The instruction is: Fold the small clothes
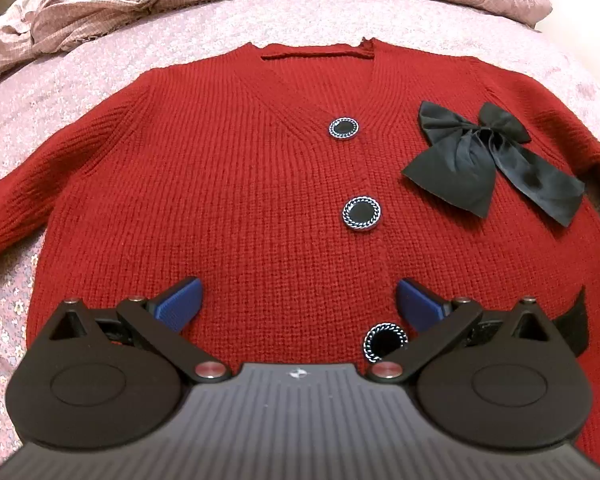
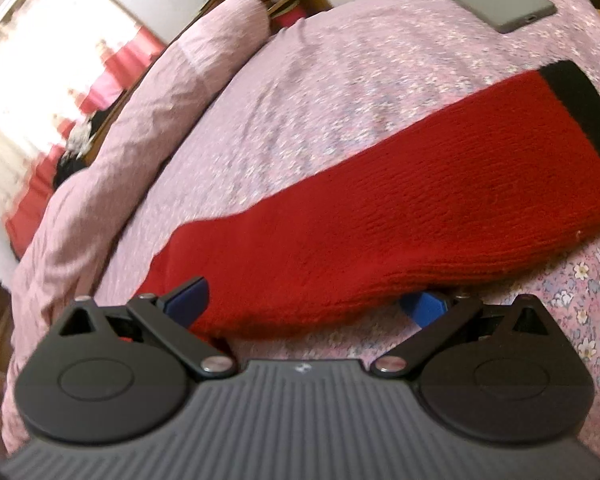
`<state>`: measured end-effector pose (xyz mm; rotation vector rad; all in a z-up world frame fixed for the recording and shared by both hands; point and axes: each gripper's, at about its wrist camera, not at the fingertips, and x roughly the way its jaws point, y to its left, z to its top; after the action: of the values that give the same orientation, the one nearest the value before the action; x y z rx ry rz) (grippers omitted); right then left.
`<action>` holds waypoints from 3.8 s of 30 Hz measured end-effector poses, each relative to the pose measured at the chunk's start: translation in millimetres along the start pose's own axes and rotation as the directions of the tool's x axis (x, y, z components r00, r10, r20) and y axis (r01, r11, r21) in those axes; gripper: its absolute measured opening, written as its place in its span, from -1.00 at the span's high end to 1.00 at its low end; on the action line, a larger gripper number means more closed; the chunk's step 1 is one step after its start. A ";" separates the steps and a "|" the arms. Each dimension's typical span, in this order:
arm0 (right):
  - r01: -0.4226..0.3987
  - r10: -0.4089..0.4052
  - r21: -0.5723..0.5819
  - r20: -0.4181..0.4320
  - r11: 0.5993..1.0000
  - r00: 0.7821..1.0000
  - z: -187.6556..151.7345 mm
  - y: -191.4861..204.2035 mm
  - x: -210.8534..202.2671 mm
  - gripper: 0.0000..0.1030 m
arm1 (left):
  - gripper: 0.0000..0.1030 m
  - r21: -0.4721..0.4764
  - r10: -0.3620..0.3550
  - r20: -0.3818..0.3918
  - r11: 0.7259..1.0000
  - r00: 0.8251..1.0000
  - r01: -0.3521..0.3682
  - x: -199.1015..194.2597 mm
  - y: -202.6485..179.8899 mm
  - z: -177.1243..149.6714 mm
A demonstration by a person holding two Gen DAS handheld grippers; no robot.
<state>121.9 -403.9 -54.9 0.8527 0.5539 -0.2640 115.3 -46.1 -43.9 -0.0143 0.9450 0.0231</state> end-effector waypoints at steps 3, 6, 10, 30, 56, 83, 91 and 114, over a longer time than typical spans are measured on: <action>-0.007 0.006 0.042 0.035 0.999 0.999 1.3 -3.7 3.2 -1.00 | -1.00 0.003 -0.002 0.002 1.000 1.000 0.002 0.1 0.9 -0.3; -0.001 -0.002 0.056 0.056 0.998 0.998 1.0 -4.9 2.5 -0.85 | -1.00 0.008 -0.003 0.006 1.000 1.000 0.003 -0.1 0.7 -0.6; 0.012 -0.019 0.092 0.071 0.996 0.997 2.7 -14.3 -3.8 -0.30 | -1.00 0.013 -0.006 0.010 1.000 1.000 0.005 -1.2 0.5 -1.5; -0.142 0.171 -0.164 0.180 0.976 0.969 30.3 32.4 -27.9 0.71 | -1.00 0.007 0.014 0.048 1.000 0.999 -0.015 -27.4 14.7 5.2; -0.469 0.443 -0.567 -0.195 0.677 0.875 -82.8 184.1 -8.8 0.71 | -1.00 -0.135 0.104 0.045 0.986 0.994 -0.097 -29.5 71.6 -1.0; -0.388 0.274 -0.618 -0.275 0.684 0.922 -100.2 154.8 -24.6 -0.23 | -1.00 -0.152 0.135 0.025 0.980 0.990 -0.130 -14.8 81.4 -10.3; -0.159 0.136 -0.585 -0.083 0.795 0.987 -64.5 137.9 3.1 -0.24 | -1.00 -0.158 0.133 0.026 0.979 0.991 -0.127 -13.4 82.6 -12.1; -0.391 0.303 -0.587 -0.248 0.709 0.920 -81.3 170.4 1.1 0.90 | -1.00 -0.161 0.129 0.030 0.979 0.991 -0.123 -12.7 82.9 -11.4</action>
<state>167.8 -232.7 10.2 0.2988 0.5444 0.3295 96.5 36.3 -40.5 -0.1011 0.9005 0.2151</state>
